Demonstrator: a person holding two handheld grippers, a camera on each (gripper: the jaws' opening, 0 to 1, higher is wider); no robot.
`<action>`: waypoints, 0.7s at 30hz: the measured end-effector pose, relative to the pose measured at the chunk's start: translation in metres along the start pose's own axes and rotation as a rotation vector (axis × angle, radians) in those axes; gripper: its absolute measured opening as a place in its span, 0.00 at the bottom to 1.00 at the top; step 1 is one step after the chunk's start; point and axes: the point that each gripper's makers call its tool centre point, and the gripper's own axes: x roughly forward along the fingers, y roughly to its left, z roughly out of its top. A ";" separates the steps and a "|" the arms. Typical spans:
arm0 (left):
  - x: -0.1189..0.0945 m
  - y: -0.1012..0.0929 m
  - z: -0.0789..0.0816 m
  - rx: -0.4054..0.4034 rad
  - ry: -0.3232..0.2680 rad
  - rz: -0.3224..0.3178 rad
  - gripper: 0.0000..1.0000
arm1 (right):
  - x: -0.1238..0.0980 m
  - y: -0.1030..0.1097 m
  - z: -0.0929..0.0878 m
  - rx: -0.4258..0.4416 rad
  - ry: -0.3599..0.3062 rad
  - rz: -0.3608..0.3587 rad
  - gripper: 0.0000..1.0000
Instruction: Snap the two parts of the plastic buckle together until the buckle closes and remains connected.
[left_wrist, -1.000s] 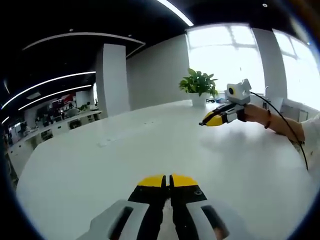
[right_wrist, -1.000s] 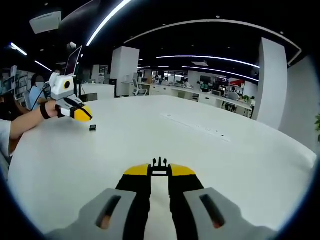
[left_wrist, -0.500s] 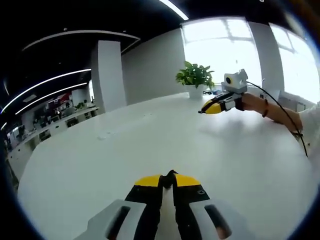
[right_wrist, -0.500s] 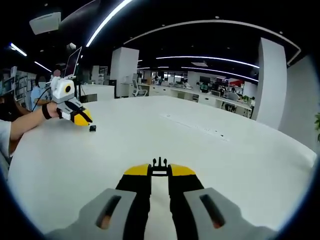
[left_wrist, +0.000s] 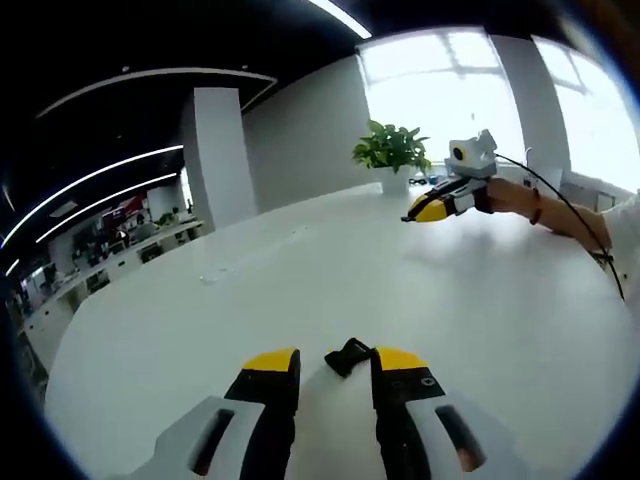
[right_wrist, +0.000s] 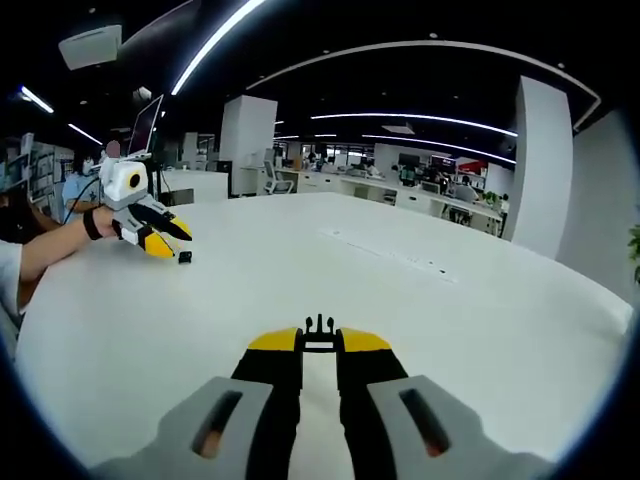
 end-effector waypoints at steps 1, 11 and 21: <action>0.000 0.002 -0.001 -0.001 0.002 0.010 0.44 | 0.000 0.000 0.000 0.000 0.000 0.001 0.12; -0.001 0.002 -0.005 0.005 0.024 0.034 0.47 | 0.000 0.001 0.001 0.000 -0.006 0.005 0.12; 0.000 0.008 -0.008 0.016 0.033 0.073 0.45 | 0.000 -0.001 0.003 0.003 -0.012 0.007 0.12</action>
